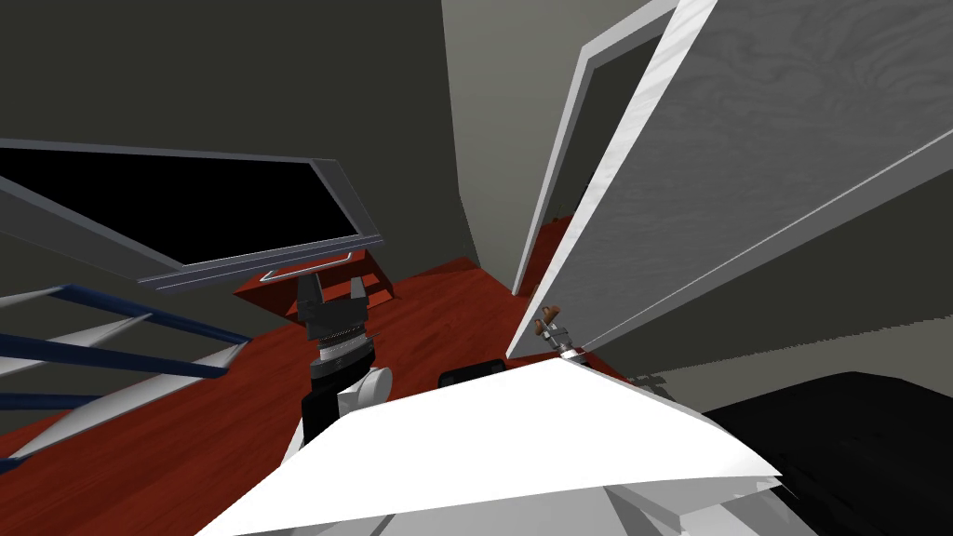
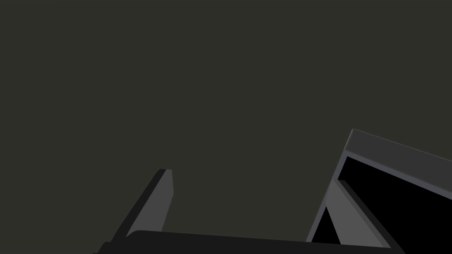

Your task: Pull the door open

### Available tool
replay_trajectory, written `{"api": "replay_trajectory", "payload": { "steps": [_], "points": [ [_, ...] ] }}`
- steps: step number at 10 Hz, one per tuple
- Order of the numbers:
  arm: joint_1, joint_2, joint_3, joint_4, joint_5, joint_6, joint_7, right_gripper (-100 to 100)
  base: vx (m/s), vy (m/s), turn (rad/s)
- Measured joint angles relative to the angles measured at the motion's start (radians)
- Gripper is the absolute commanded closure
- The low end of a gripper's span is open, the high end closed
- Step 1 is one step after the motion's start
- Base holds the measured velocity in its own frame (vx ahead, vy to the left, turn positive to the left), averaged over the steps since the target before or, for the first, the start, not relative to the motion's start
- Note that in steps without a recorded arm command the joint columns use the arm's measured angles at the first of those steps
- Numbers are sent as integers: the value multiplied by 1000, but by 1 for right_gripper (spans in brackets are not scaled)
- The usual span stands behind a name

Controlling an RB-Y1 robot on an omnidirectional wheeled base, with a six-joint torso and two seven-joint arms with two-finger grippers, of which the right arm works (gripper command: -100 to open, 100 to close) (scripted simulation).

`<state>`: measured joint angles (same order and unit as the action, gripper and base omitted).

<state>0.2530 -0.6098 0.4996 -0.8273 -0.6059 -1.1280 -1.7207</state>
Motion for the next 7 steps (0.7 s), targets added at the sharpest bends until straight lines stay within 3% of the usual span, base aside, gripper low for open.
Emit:
{"api": "replay_trajectory", "payload": {
  "steps": [7],
  "points": [
    [4,-6,5,13,4,-17,-11,100,0,0,0]
  ]
}}
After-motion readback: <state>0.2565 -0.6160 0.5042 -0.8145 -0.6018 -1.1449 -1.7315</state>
